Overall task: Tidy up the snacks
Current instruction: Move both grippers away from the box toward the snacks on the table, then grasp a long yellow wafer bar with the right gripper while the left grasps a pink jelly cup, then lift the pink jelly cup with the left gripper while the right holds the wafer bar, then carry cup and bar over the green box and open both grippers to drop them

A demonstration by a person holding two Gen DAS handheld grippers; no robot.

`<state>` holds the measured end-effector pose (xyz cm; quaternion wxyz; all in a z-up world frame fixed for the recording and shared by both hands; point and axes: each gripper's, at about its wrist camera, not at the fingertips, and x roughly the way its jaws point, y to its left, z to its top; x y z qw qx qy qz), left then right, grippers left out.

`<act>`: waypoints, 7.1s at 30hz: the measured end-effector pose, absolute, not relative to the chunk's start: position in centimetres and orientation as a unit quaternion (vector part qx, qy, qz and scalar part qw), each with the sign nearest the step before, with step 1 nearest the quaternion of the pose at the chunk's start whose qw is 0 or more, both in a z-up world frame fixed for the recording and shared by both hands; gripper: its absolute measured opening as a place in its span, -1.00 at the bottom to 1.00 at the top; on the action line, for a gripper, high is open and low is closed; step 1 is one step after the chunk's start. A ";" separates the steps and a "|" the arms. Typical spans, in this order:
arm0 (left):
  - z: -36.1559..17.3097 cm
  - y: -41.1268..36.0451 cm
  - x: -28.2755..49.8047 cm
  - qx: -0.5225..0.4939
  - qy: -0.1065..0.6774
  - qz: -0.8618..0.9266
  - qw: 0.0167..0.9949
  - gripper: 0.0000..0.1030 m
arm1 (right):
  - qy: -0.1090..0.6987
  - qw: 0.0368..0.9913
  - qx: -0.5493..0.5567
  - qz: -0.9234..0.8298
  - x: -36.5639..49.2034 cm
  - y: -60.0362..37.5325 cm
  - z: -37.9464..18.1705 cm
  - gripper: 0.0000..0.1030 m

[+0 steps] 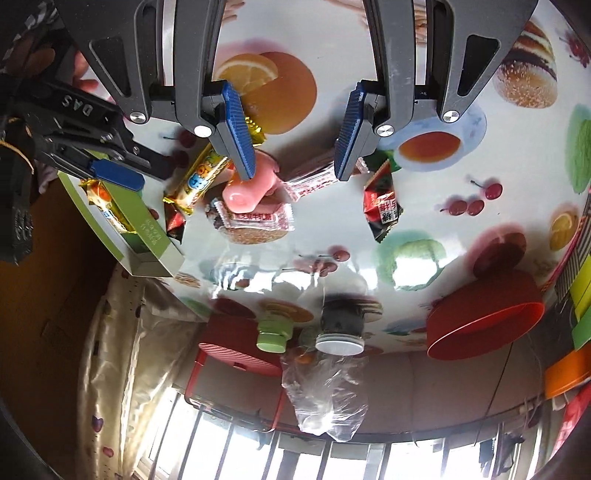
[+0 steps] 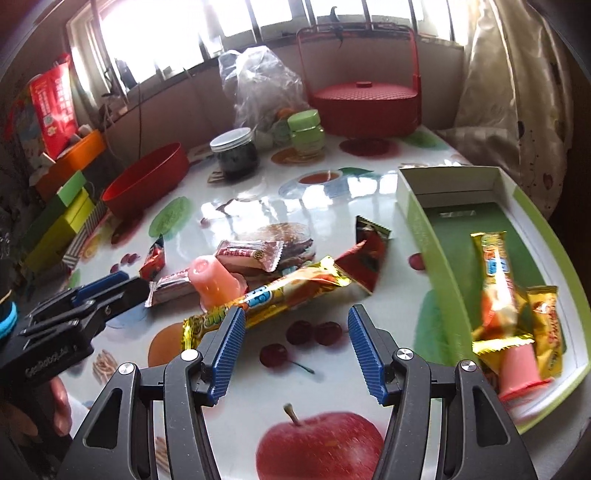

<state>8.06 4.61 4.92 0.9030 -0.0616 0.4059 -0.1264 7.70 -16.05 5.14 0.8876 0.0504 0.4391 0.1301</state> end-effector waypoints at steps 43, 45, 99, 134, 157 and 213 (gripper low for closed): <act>3.4 2.2 10.0 -0.053 0.431 -0.165 0.885 -0.11 | 0.485 0.873 -0.018 0.055 9.6 -14.4 2.1 -0.06; 3.4 1.8 10.2 -0.048 0.430 -0.166 0.886 -0.11 | 0.483 0.874 -0.012 0.052 9.5 -14.9 2.2 -0.23; 2.4 -1.2 11.8 -0.005 0.423 -0.134 0.896 -0.41 | 0.466 0.881 0.032 0.076 7.6 -17.3 3.2 -0.57; 1.1 -2.2 12.5 -0.002 0.451 -0.136 0.882 -0.09 | 0.451 0.888 0.042 0.084 6.2 -17.9 4.6 -0.57; 2.8 -2.3 11.5 -0.004 0.424 -0.148 0.894 -0.42 | 0.446 0.890 0.046 0.083 6.3 -18.3 4.7 -0.57; 7.6 -15.2 10.5 0.010 0.393 -0.288 0.873 -0.42 | 0.410 0.908 0.078 -0.028 3.1 -31.0 7.8 -0.57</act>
